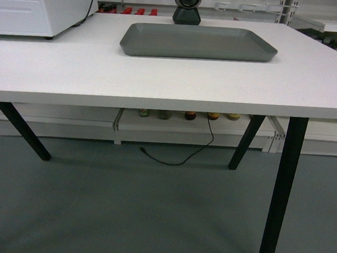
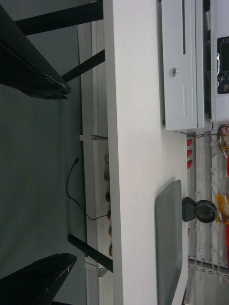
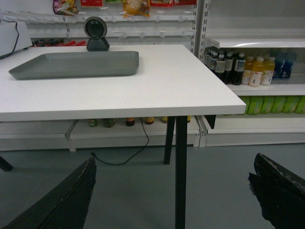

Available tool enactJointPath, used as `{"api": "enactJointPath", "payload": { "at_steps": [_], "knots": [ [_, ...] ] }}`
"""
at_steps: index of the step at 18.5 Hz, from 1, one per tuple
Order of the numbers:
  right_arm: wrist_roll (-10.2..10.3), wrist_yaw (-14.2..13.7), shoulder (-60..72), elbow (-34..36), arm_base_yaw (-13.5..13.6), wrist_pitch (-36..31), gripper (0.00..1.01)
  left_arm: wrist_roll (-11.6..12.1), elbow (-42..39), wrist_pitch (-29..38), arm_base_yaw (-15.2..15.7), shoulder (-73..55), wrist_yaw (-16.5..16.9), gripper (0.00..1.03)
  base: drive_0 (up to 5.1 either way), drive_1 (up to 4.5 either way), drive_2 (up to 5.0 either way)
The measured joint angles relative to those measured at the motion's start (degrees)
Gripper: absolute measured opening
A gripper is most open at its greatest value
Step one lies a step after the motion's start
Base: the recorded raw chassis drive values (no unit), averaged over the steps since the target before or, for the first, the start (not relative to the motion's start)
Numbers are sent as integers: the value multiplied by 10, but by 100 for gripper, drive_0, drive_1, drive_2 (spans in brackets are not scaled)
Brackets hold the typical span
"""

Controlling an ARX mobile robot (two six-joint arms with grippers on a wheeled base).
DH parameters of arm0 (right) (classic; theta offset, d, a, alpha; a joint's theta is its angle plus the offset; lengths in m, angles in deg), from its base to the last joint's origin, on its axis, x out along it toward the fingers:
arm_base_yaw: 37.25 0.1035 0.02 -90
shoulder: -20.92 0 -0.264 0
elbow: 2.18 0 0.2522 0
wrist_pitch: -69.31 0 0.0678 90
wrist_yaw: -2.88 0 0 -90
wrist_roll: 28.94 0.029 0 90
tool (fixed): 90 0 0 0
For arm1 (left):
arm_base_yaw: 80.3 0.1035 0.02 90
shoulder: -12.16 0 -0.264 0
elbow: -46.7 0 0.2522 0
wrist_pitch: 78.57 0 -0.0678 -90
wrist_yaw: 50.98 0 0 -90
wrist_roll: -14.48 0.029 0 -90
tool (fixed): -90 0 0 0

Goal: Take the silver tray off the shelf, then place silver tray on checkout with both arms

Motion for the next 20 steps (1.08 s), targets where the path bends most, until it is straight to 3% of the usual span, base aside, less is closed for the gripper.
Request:
{"api": "enactJointPath", "payload": {
  "at_steps": [20],
  "knots": [
    [-1,0,0,0,0,2,98,0,0,-1,0,0,0,98,0,0,0]
  ]
}}
